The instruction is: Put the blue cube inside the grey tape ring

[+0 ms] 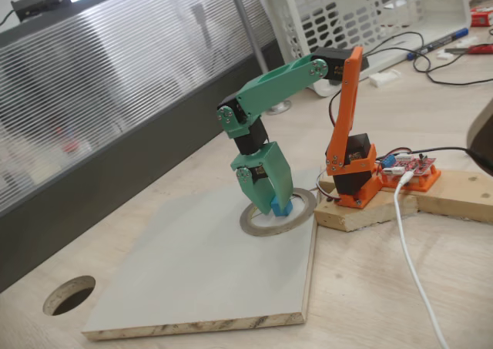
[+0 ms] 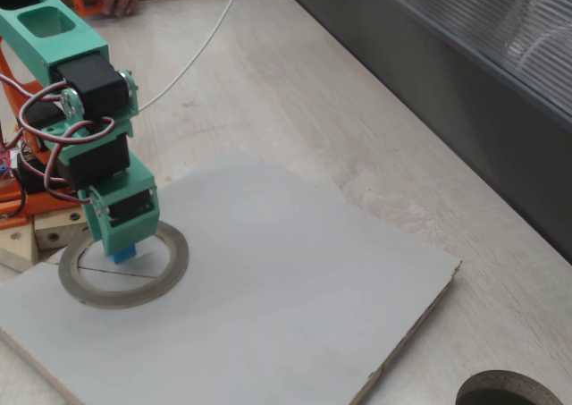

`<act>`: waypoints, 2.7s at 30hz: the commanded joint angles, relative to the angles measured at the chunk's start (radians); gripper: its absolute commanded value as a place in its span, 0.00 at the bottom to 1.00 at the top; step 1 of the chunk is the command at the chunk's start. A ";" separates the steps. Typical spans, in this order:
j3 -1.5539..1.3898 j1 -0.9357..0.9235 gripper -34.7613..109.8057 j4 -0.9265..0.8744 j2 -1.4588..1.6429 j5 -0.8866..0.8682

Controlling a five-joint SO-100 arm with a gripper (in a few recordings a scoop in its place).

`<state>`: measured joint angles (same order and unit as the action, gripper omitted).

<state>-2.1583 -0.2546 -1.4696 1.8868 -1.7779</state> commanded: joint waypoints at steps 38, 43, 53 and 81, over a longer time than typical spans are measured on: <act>0.571 -0.009 0.97 -0.545 0.006 -0.012; 0.566 -0.017 0.97 -0.546 0.006 -0.006; 0.449 -0.008 0.92 -0.546 0.021 -0.005; 0.448 -0.018 0.23 -0.545 0.008 -0.008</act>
<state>-1.6935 -0.2546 -1.9896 1.8776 -1.7779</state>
